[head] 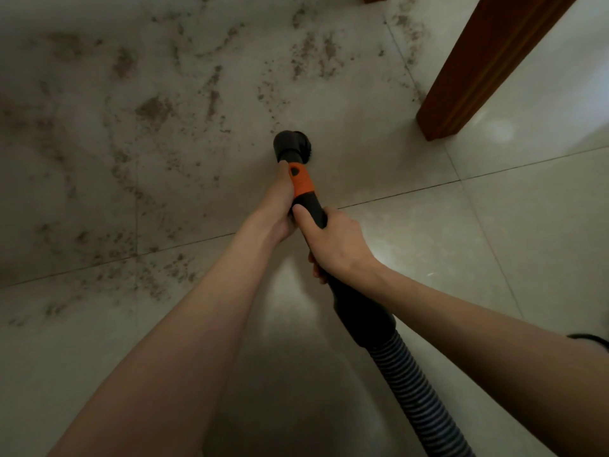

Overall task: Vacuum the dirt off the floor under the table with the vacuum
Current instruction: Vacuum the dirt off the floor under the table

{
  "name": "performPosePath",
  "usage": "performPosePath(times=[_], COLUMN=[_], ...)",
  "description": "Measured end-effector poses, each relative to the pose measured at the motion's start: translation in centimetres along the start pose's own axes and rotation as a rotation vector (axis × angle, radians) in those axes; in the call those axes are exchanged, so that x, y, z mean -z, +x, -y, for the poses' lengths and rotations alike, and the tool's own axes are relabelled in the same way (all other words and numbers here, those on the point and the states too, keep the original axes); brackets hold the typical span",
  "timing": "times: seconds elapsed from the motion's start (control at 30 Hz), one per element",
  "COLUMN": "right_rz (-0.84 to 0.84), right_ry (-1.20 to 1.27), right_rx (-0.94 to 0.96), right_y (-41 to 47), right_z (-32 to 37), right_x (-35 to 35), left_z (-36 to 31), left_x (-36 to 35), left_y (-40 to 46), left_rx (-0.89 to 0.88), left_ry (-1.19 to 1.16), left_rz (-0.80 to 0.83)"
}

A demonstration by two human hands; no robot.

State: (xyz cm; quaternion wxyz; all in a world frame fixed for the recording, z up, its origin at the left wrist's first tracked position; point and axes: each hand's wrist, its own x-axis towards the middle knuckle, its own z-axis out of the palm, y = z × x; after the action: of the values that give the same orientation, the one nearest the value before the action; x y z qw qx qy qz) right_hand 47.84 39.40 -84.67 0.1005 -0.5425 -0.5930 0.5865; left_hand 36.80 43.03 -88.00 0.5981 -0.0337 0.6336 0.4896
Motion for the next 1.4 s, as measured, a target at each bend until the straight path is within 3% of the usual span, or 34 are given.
performPosePath(times=[0.3,0.7,0.93,1.4], right_rz=[0.009,0.196,0.175,0.089], right_ry=[0.007,-0.096,-0.019,0.093], right_rx=[0.016,0.041,0.040,0.034], right_y=[1.0,1.1,2.9,5.1], right_z=[0.9,1.7,2.9,3.1], right_x=[-0.4,-3.8,-3.4,-1.1], left_z=[-1.2,-1.2,-3.5,-5.4], left_x=[0.1,6.3,4.3,0.4], left_y=[0.3,0.7,1.0,2.2], left_rx=[-0.041,-0.097,-0.145,-0.144], left_ry=[0.019,-0.131,-0.008,0.124], left_rz=[-0.001,-0.096,-0.169,-0.062])
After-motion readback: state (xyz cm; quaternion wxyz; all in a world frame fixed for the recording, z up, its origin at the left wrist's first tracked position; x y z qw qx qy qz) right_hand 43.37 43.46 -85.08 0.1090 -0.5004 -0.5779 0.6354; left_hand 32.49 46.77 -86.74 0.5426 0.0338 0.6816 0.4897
